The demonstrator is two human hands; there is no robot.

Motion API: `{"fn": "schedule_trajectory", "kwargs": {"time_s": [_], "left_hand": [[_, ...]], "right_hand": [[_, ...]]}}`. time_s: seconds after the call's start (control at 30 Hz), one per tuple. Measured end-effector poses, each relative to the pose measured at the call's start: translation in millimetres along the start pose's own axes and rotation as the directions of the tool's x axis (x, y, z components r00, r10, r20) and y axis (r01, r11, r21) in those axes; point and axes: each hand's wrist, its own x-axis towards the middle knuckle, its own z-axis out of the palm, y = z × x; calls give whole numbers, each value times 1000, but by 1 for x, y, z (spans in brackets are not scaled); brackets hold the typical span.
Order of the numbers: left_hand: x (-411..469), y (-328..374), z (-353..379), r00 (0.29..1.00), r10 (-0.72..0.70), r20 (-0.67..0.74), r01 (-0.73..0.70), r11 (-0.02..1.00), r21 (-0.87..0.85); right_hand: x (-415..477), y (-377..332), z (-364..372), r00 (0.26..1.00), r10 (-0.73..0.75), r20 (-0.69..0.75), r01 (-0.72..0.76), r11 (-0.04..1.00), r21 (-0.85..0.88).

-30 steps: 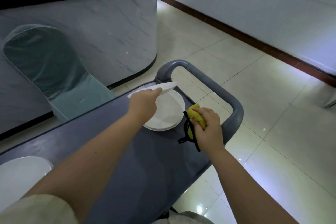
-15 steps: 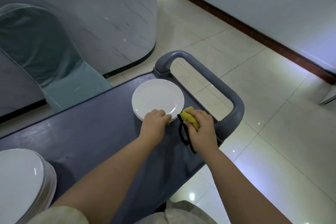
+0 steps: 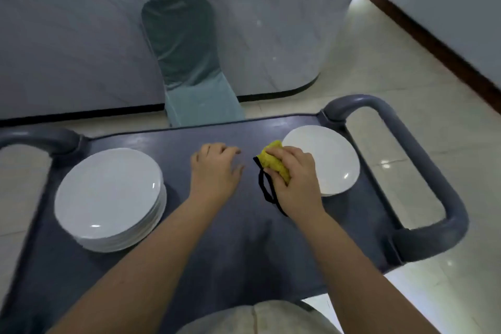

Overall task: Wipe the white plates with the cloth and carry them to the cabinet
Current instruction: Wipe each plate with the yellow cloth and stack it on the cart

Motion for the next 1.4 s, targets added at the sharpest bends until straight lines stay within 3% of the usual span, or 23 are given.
{"fn": "schedule_trajectory", "kwargs": {"time_s": [0.17,0.37,0.5,0.57,0.7,0.83,1.03,1.2,1.4], "left_hand": [[-53,-86,-54,913,-394,-105,396,918,-4],[-135,-157,-84,612,-763,-207,728,646,-229],[-165,-180,-74,417,-904,-96,779,410,-475],[-163,-188,-70,345,-939,21,828,294,-477],[-151,-201,-65,331,-936,117,888,267,-373],[-148,-211,-66,337,-925,176,880,243,-409],[-148,-218,-71,376,-908,184,875,283,-393],[-144,-213,-71,383,-910,160,903,333,-271],[-145,-212,-59,287,-936,205,858,156,-490]], "right_hand": [[14,-60,71,960,-224,170,213,974,82],[6,-109,129,872,-401,282,371,916,156],[-3,-124,150,814,-439,379,406,898,170],[-5,-127,156,805,-440,399,408,897,169],[-4,-125,162,818,-426,387,390,905,173],[-4,-121,162,834,-390,391,356,921,160],[-4,-121,166,838,-362,409,326,932,156],[-6,-118,167,827,-364,428,333,931,150],[-8,-114,165,827,-347,443,323,937,131]]}}
